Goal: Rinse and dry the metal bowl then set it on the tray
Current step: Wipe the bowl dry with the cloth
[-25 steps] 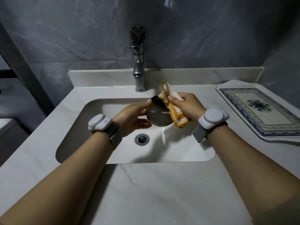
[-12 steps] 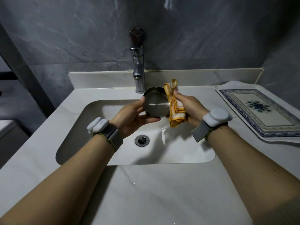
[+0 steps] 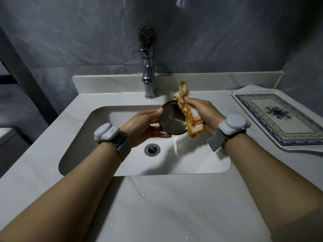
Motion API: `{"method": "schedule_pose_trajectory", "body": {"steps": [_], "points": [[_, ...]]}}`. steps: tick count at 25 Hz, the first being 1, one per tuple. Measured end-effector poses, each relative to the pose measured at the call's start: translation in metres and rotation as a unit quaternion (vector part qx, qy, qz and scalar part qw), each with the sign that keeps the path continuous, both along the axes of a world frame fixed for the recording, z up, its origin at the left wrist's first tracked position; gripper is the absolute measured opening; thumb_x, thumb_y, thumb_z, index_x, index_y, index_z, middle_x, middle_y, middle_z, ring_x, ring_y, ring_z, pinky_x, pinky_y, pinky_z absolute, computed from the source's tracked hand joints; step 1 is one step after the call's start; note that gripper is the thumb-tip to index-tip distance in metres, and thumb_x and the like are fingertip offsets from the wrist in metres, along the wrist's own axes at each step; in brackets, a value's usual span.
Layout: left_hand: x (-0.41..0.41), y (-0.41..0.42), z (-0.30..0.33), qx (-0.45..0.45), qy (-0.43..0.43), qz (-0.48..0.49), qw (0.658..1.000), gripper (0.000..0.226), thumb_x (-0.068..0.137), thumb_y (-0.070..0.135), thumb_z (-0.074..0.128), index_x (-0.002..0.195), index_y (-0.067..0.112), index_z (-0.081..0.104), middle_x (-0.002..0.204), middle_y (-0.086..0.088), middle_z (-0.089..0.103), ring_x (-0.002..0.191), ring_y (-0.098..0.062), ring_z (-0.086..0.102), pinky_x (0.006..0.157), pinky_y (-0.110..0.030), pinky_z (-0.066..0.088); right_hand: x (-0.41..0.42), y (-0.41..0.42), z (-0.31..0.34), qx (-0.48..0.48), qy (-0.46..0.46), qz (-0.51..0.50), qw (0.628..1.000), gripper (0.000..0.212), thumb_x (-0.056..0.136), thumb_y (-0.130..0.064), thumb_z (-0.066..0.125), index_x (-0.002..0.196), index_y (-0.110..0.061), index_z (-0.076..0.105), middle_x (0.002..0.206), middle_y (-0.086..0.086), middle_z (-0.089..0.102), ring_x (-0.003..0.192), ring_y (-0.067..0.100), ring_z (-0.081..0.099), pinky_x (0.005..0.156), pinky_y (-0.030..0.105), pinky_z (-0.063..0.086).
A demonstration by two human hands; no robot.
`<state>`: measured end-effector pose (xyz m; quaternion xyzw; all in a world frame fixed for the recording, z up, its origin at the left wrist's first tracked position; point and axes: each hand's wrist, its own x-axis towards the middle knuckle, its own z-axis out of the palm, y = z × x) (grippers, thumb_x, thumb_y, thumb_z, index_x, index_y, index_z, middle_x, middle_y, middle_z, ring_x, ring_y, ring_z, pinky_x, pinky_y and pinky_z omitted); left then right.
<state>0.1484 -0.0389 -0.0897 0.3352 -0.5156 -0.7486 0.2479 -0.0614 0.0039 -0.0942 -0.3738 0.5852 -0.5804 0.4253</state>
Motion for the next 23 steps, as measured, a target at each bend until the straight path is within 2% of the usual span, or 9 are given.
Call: {"method": "schedule_pose_trajectory", "body": {"steps": [4,8,11,13,18,19,21,23], "points": [[0.000,0.000,0.000,0.007,0.008,-0.015,1.000,0.026,0.100,0.023,0.053,0.114,0.010,0.071,0.122,-0.023,0.068,0.108,-0.040,0.068,0.074,-0.044,0.061,0.000,0.001,0.001,0.004,-0.033,0.011,0.999,0.039,0.089,-0.038,0.067,0.115,-0.010,0.071,0.106,0.012,0.076,0.101,0.029,0.071,0.102,0.046,0.051],[-0.001,0.002,-0.002,0.057,0.060,0.001,0.997,0.032,0.100,0.025,0.055,0.126,0.008,0.065,0.128,-0.022,0.065,0.115,-0.042,0.065,0.077,-0.044,0.060,0.000,-0.001,0.003,-0.013,-0.068,0.000,0.998,0.048,0.090,-0.042,0.064,0.126,-0.010,0.065,0.108,0.010,0.076,0.102,0.026,0.072,0.103,0.045,0.050],[-0.002,0.002,-0.002,0.086,0.082,0.024,0.993,0.032,0.100,0.025,0.055,0.127,0.009,0.063,0.128,-0.021,0.066,0.114,-0.042,0.065,0.079,-0.046,0.061,0.004,-0.002,0.001,-0.016,-0.010,-0.026,0.999,0.043,0.093,-0.044,0.059,0.118,-0.010,0.069,0.105,0.010,0.076,0.102,0.026,0.071,0.101,0.044,0.051],[-0.002,0.002,-0.002,0.108,0.102,0.044,0.988,0.028,0.100,0.023,0.054,0.122,0.010,0.064,0.128,-0.020,0.066,0.114,-0.043,0.064,0.083,-0.049,0.061,0.006,-0.002,0.001,-0.009,0.047,-0.032,0.998,0.041,0.095,-0.047,0.055,0.105,-0.011,0.072,0.097,0.009,0.076,0.097,0.026,0.071,0.098,0.044,0.053],[-0.002,-0.001,-0.002,0.116,0.122,0.087,0.982,0.025,0.101,0.023,0.053,0.120,0.009,0.063,0.129,-0.019,0.064,0.115,-0.043,0.062,0.085,-0.050,0.060,0.010,0.000,-0.003,0.005,0.171,-0.032,0.985,0.047,0.094,-0.052,0.052,0.068,-0.015,0.064,0.068,0.003,0.069,0.071,0.023,0.067,0.078,0.041,0.053],[-0.001,-0.002,-0.002,0.114,0.125,0.095,0.981,0.025,0.100,0.024,0.053,0.118,0.009,0.063,0.129,-0.020,0.064,0.114,-0.042,0.063,0.086,-0.050,0.059,0.012,0.000,-0.003,0.007,0.186,-0.030,0.982,0.049,0.094,-0.051,0.053,0.066,-0.013,0.064,0.068,0.005,0.070,0.070,0.025,0.067,0.077,0.040,0.053],[0.001,-0.002,-0.002,0.101,0.122,0.105,0.982,0.024,0.100,0.025,0.053,0.115,0.009,0.063,0.128,-0.020,0.064,0.110,-0.041,0.065,0.085,-0.049,0.060,0.013,0.000,-0.005,0.010,0.211,-0.026,0.977,0.056,0.093,-0.051,0.054,0.076,0.001,0.067,0.082,0.019,0.074,0.081,0.037,0.070,0.085,0.047,0.056],[0.001,-0.003,-0.003,0.078,0.102,0.105,0.986,0.025,0.101,0.026,0.053,0.115,0.009,0.063,0.127,-0.020,0.065,0.109,-0.040,0.066,0.081,-0.045,0.062,0.013,0.000,-0.007,0.015,0.227,-0.023,0.973,0.056,0.093,-0.050,0.054,0.083,0.004,0.067,0.088,0.024,0.073,0.088,0.042,0.069,0.089,0.052,0.055]]}}
